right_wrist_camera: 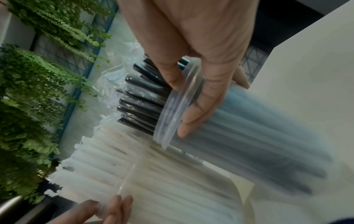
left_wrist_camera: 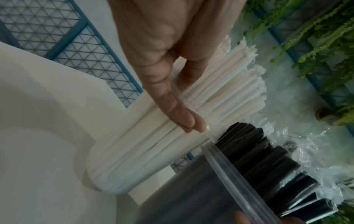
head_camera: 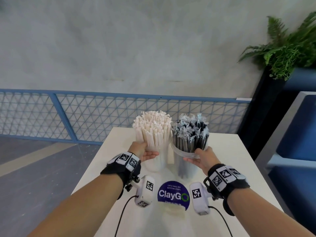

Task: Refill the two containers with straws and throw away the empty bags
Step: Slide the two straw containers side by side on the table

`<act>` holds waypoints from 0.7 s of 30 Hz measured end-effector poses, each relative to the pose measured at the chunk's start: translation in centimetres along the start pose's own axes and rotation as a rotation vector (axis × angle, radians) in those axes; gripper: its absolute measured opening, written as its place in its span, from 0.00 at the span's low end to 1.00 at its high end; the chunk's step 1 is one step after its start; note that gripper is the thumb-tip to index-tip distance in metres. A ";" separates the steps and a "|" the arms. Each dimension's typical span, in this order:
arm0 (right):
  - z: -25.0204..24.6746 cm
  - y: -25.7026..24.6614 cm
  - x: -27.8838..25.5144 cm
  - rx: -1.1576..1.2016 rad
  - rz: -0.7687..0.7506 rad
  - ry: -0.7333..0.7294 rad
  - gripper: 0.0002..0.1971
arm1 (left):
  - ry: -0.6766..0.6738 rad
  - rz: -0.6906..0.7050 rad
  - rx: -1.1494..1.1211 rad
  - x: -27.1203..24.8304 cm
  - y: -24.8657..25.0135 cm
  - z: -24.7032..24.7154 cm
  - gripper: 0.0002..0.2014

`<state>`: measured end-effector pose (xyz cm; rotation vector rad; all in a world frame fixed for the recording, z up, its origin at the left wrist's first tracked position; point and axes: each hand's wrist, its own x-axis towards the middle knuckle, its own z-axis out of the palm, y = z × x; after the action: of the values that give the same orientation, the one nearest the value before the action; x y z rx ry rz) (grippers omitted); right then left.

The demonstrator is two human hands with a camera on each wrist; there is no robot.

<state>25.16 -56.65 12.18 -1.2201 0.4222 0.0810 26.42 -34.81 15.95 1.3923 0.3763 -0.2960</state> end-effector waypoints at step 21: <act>-1.0 0.7 2.3 -0.084 0.074 0.013 0.32 | -0.044 -0.003 0.230 5.1 -2.7 -0.2 0.31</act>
<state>26.84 -57.75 10.45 -1.2876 0.4795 0.1560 29.90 -34.93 11.32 1.6076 0.3150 -0.3805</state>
